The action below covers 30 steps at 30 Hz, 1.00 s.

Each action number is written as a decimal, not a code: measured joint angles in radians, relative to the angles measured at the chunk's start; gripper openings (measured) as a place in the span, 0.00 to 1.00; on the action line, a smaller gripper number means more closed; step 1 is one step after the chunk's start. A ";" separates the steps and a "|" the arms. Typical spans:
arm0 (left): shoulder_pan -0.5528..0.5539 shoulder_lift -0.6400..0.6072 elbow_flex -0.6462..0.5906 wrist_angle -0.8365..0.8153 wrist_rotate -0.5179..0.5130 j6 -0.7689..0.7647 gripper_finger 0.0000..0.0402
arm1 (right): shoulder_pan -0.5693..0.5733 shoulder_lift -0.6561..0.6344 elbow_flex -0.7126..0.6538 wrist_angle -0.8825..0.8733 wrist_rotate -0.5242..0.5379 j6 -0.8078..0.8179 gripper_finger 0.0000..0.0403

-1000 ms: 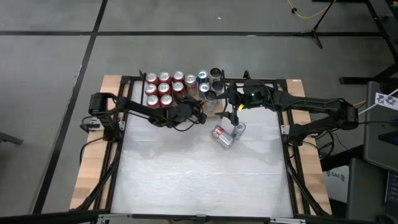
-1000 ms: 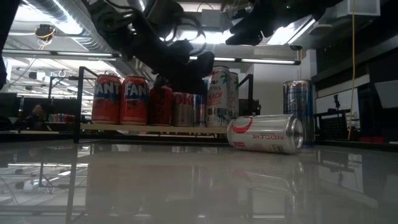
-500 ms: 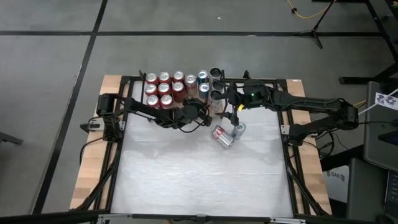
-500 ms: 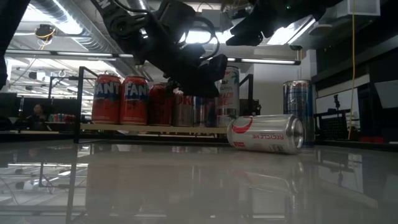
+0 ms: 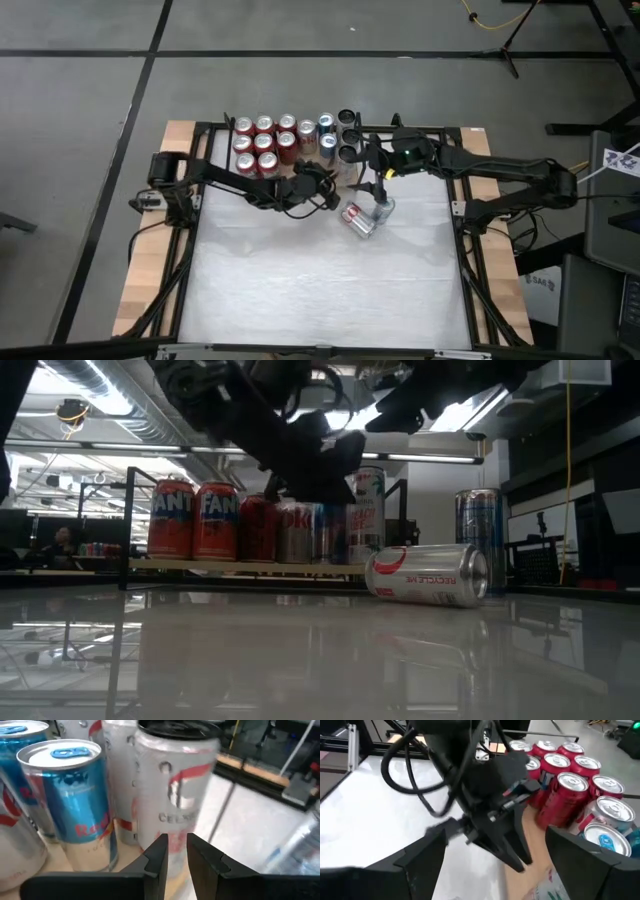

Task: Place canned beverage on shelf
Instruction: Put the blue soda can on the shelf aligned with the other blue soda cans

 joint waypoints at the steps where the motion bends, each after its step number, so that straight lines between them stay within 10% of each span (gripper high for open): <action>1: -0.008 -0.014 0.000 -0.028 0.000 0.003 0.16 | 0.000 -0.006 0.000 -0.008 -0.004 0.000 0.82; 24: -0.289 -0.208 -0.001 -0.286 0.199 0.017 0.16 | 0.316 -0.204 0.000 -0.525 0.077 0.039 0.82; 30: -0.318 -0.208 -0.001 -0.286 0.187 0.017 0.16 | 0.376 -0.204 0.000 -0.636 0.250 -0.019 0.82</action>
